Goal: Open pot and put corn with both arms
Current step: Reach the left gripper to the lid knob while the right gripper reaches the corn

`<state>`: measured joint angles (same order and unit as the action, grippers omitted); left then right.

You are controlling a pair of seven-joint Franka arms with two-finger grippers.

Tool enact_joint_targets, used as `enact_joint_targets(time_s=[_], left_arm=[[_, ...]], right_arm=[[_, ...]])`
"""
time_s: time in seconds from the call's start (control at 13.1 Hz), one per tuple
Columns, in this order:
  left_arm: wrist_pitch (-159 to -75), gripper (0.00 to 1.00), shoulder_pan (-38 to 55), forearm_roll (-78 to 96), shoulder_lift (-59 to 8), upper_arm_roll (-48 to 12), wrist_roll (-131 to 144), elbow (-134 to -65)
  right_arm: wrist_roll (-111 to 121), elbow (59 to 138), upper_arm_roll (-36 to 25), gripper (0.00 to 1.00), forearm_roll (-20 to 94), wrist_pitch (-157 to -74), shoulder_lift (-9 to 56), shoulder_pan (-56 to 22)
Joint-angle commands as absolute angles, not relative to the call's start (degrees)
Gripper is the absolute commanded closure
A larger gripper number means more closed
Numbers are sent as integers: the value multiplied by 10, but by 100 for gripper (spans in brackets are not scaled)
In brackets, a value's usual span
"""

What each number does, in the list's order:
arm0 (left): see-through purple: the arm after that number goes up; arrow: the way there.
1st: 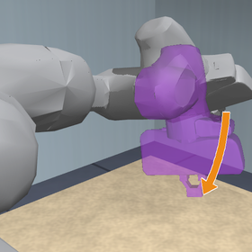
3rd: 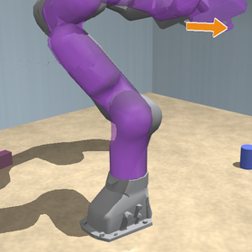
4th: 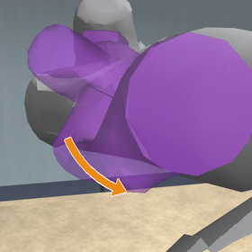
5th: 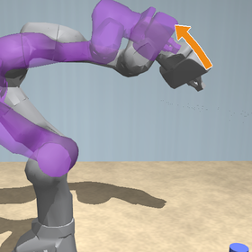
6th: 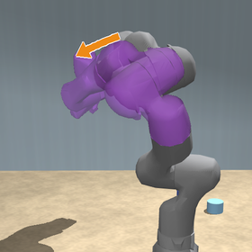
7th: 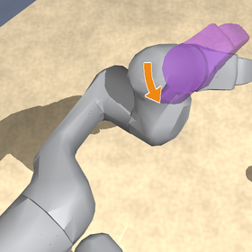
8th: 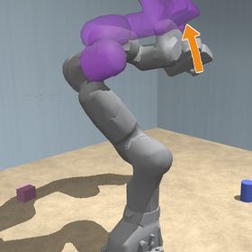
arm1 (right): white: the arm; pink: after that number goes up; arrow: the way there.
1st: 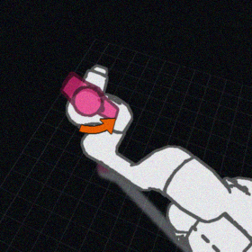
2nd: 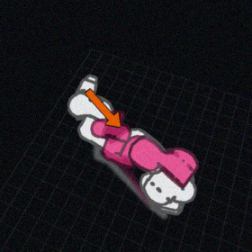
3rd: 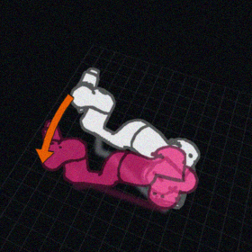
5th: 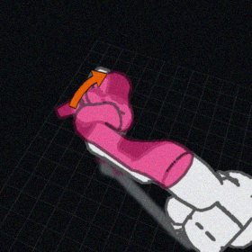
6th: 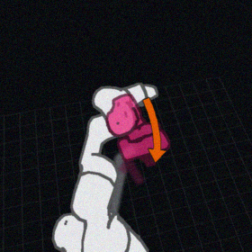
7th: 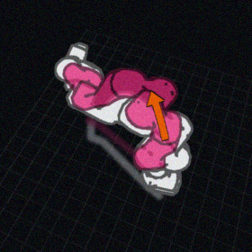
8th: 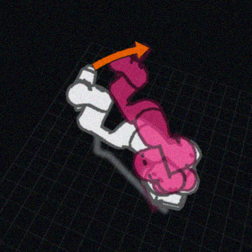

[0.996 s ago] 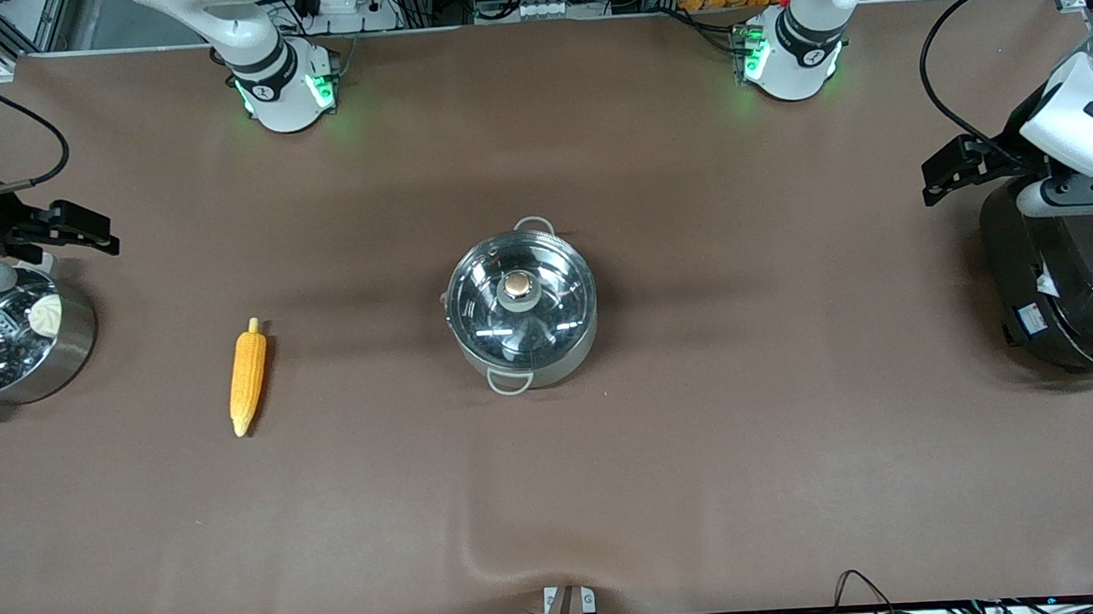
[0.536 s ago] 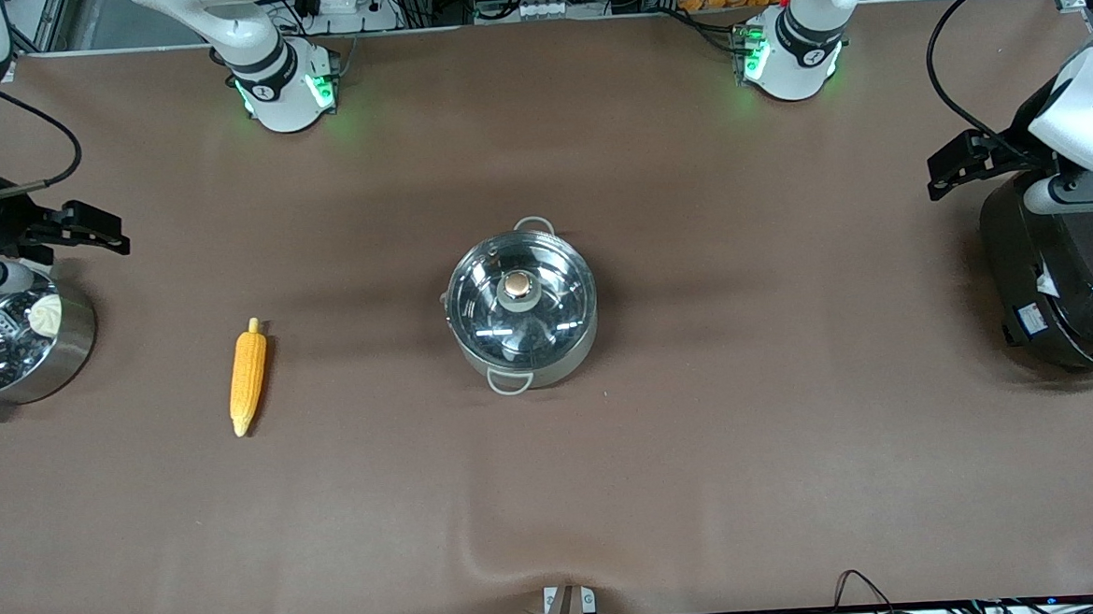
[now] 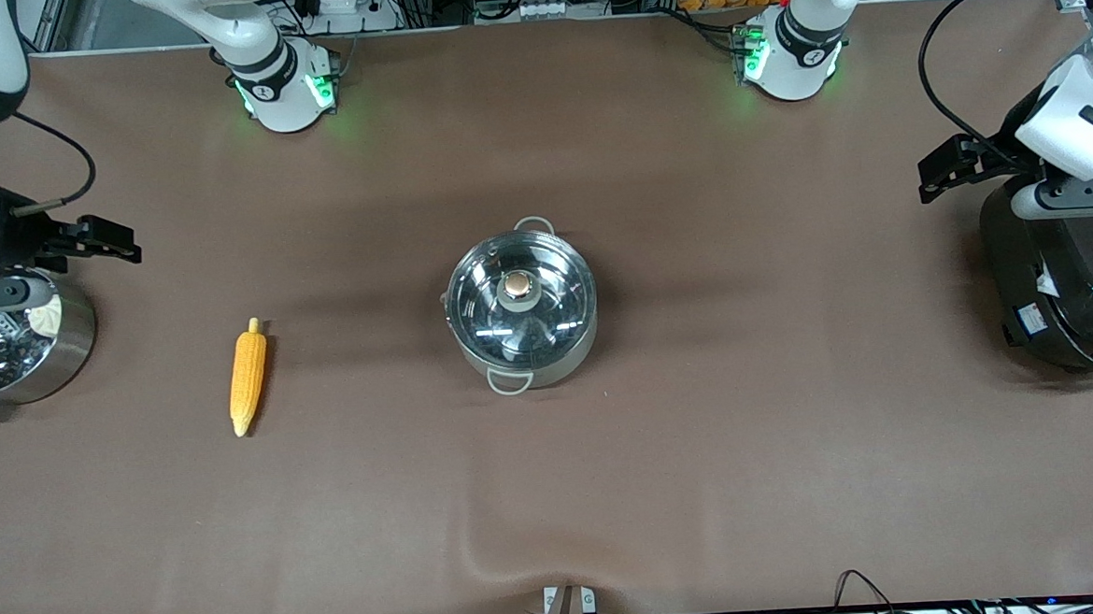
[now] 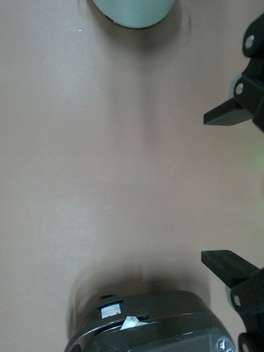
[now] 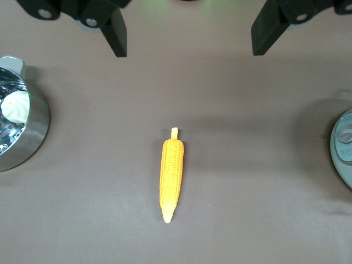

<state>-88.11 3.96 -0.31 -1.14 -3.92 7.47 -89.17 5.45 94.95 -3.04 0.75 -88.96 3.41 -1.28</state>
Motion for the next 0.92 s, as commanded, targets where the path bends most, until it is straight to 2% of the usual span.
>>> enact_joint_targets(time_s=[0.0,0.15,0.31,0.54,0.84], left_arm=[[-871,0,55,2,-24,-46,128,-875],[-877,0,66,26,-30,-46,172,-875],[-892,0,82,35,-38,-47,206,-875],[-897,0,125,34,-54,-46,277,-873],[-915,0,191,33,-104,-45,393,-827]], right_arm=[[47,943,-33,0,12,-883,39,-11],[53,945,-33,0,12,-865,66,-8],[54,943,-35,0,11,-804,74,-5],[54,937,-33,0,6,-800,100,-30],[54,929,-33,0,13,-806,146,-18]])
